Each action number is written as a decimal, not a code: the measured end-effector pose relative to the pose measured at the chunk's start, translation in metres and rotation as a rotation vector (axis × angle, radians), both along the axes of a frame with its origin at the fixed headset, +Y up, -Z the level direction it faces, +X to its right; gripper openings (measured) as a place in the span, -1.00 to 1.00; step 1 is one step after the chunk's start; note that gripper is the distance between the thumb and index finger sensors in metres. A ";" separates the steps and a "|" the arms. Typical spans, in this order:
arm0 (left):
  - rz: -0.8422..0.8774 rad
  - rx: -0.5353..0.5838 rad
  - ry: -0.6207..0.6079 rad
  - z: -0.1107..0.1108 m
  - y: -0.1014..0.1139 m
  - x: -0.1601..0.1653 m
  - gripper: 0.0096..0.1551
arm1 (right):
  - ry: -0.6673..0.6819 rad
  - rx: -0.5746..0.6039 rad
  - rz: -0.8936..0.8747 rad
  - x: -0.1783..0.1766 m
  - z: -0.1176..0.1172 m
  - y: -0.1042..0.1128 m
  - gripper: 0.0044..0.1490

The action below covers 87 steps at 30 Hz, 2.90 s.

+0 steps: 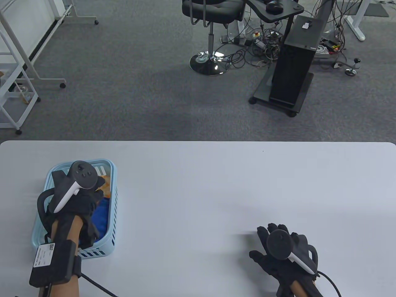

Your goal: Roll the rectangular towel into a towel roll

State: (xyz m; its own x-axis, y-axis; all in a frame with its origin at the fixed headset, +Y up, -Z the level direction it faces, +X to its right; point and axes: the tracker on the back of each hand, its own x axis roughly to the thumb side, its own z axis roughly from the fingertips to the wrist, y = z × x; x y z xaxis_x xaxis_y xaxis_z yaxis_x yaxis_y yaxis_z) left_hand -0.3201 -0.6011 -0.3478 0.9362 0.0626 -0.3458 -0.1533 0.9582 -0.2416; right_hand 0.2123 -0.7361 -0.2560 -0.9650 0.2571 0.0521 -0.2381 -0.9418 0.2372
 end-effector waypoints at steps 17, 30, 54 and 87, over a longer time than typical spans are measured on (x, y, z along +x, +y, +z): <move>-0.139 -0.395 0.013 -0.049 -0.079 -0.002 -0.09 | -0.028 -0.025 0.003 0.006 -0.002 0.000 0.17; -0.076 -0.130 0.011 -0.026 -0.018 0.012 -0.53 | -0.031 -0.008 -0.021 0.009 -0.003 0.001 0.16; 0.797 0.362 -0.091 0.091 -0.123 0.172 -0.50 | 0.006 -0.036 -0.040 0.001 -0.001 -0.004 0.17; 0.837 0.245 -0.173 0.096 -0.148 0.202 -0.20 | 0.033 0.214 -0.156 -0.020 0.000 0.001 -0.02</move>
State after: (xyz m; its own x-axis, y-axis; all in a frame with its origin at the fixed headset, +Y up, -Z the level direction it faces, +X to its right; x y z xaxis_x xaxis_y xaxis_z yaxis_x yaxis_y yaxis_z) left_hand -0.1180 -0.7488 -0.2515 0.5881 0.8037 -0.0906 -0.8072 0.5760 -0.1291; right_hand 0.1925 -0.7351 -0.2561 -0.9113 0.3825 0.1526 -0.3800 -0.9238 0.0463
